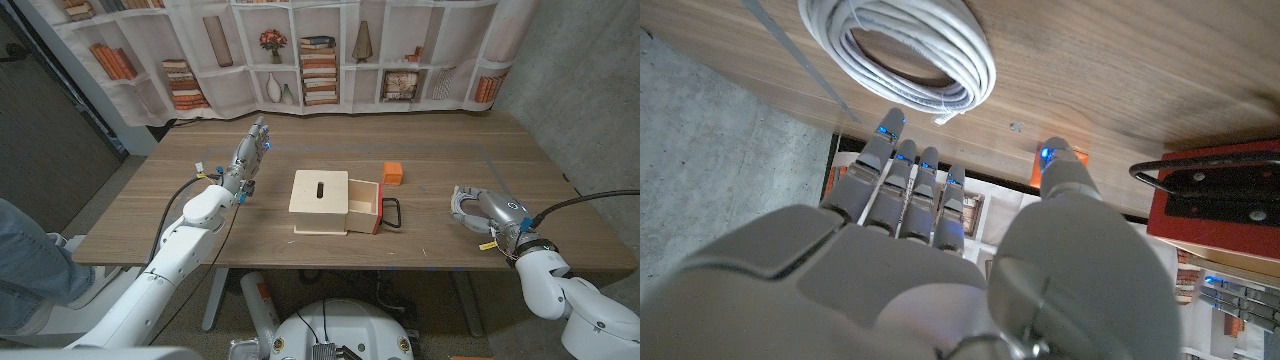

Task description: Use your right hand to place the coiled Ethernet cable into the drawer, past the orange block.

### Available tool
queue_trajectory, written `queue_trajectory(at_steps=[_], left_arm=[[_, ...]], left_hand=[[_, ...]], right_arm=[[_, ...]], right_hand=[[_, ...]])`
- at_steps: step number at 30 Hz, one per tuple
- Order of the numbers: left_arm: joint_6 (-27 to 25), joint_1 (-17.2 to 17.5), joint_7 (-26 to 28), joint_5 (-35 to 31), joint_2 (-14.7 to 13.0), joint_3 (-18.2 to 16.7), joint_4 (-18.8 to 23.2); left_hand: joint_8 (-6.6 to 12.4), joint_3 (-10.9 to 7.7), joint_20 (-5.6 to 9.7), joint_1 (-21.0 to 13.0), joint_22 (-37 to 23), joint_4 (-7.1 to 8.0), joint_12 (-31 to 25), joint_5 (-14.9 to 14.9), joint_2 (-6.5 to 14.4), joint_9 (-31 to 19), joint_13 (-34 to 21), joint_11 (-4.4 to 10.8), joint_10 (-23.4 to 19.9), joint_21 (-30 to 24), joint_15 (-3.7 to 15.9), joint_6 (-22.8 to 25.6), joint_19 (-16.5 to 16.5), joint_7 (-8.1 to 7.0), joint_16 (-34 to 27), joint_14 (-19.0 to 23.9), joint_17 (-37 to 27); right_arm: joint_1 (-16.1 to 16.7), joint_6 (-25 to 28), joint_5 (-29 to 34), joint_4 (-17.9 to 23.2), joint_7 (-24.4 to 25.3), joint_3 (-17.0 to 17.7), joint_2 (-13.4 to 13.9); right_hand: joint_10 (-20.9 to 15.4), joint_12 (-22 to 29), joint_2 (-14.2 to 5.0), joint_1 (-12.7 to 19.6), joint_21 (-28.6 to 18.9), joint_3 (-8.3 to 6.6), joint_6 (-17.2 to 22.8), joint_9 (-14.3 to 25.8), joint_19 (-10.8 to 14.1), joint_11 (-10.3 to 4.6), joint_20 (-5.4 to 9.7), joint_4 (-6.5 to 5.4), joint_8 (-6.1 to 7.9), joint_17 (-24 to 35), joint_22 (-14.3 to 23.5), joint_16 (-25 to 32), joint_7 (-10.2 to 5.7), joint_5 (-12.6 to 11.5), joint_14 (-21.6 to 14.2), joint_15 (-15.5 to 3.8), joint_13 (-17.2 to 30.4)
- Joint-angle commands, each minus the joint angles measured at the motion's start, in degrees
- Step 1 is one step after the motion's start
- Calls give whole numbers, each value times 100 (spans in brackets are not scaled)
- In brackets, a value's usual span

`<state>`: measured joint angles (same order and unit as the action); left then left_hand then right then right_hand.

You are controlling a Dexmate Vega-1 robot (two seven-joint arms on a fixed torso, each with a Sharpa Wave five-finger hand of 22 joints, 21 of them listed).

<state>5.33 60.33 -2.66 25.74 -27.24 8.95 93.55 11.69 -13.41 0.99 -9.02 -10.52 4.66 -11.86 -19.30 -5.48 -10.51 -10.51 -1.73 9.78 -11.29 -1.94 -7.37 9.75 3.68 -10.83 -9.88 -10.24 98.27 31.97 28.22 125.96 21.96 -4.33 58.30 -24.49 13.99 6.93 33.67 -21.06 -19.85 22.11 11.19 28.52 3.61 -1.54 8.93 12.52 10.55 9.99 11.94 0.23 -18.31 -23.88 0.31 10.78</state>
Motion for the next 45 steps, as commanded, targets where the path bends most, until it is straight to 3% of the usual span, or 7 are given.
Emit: queue_trajectory(at_steps=[1,10,22,26,40,45], left_arm=[[-27,-12,20,-15,-2,20,8],[-52,-52,22,-39,12,61,-23],[-94,-81,25,-46,18,77,-41],[-108,-83,31,-55,14,79,-24],[-151,-64,35,-61,-4,75,30],[-144,-52,30,-49,14,80,2]], left_hand=[[-14,21,-27,-59,-16,-13,7,-29,7,-34,-23,25,57,-39,28,27,1247,-12,4,-556,-23],[-9,31,-27,-63,-16,-13,4,-30,11,-34,-23,27,46,-40,35,41,1247,-17,-4,-536,-23],[-3,44,-26,-68,-16,-12,4,-33,18,-34,-23,37,45,-43,40,65,1243,-7,-3,-536,-23],[-4,49,-26,-70,-16,-11,3,-34,20,-34,-23,28,42,-42,39,64,1247,-5,-1,-540,-23],[-4,69,-35,-77,-17,-10,6,-37,28,-35,-23,29,44,-44,37,75,1245,-1,1,-543,-23],[-3,77,-33,-79,-17,-10,6,-38,31,-35,-23,25,44,-44,36,79,1246,-6,-1,-538,-23]], right_arm=[[-210,273,-263,-99,50,-224,178],[-327,284,-595,-220,160,-308,243],[-531,510,-843,-308,283,-572,380],[-585,590,-958,-318,292,-641,426],[-737,748,-1249,-386,460,-885,589],[-832,814,-1311,-396,487,-1014,641]], right_hand=[[-105,39,-15,99,-4,-17,31,18,30,-27,-2,-38,1,7,30,27,26,1,-80,5,14],[-292,75,-61,192,-5,-42,99,19,234,-33,94,-49,-6,9,33,102,65,29,-433,-108,12],[-314,63,-102,267,-31,-71,114,20,399,-37,111,-44,-15,7,34,71,65,49,-451,-70,10],[-301,47,-121,300,-7,-84,108,21,393,-61,183,-46,-25,8,34,65,61,63,-484,-111,10],[-389,66,-149,331,21,-95,125,22,419,-99,218,-60,-31,15,35,59,48,91,-543,-154,14],[-408,64,-170,354,28,-104,185,23,465,-176,240,-68,-15,20,36,60,33,109,-595,-201,18]])
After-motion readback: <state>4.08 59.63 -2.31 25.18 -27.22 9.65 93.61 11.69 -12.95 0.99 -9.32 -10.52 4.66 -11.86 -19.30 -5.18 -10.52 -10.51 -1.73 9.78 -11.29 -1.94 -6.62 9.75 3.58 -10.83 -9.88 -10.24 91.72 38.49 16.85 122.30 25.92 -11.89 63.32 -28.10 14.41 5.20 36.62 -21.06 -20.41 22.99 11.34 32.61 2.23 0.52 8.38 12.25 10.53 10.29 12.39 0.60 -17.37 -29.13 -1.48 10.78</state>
